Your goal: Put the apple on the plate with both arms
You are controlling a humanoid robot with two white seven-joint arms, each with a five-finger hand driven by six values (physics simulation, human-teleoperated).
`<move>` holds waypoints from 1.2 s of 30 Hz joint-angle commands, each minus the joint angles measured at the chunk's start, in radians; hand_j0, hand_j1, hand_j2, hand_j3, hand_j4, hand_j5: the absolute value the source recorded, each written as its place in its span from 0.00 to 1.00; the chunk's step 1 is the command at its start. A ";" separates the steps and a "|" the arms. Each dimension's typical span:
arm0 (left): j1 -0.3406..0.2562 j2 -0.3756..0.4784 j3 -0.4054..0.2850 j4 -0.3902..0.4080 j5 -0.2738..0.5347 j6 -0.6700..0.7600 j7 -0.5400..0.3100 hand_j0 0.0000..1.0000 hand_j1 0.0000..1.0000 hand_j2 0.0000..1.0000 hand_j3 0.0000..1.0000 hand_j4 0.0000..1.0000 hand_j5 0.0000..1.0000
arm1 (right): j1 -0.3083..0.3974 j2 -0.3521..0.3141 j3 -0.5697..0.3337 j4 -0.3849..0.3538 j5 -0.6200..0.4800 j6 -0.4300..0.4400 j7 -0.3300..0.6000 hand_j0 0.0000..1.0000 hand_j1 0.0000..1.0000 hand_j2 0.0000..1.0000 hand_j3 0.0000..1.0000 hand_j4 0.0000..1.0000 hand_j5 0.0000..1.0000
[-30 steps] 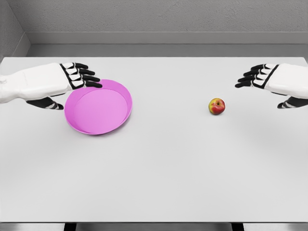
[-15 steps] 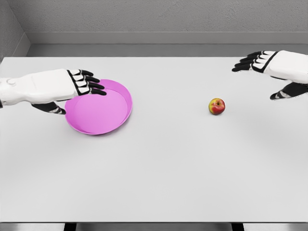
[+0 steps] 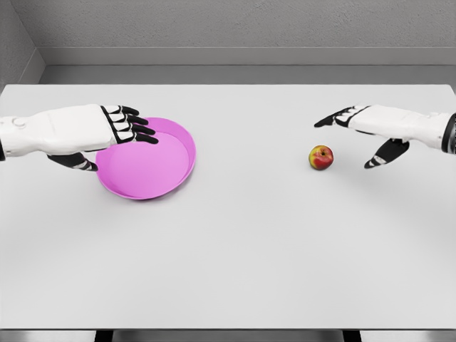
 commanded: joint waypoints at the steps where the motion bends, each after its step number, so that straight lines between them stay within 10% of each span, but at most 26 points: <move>1: 0.000 0.001 0.001 0.000 0.006 0.002 -0.002 1.00 1.00 1.00 1.00 1.00 1.00 | 0.000 0.017 0.043 0.019 0.010 0.007 0.000 1.00 1.00 1.00 1.00 1.00 1.00; 36: 0.000 -0.010 -0.001 0.000 0.006 0.002 -0.021 1.00 1.00 1.00 1.00 1.00 1.00 | -0.114 0.203 0.181 0.303 0.082 0.020 0.000 1.00 1.00 1.00 1.00 1.00 1.00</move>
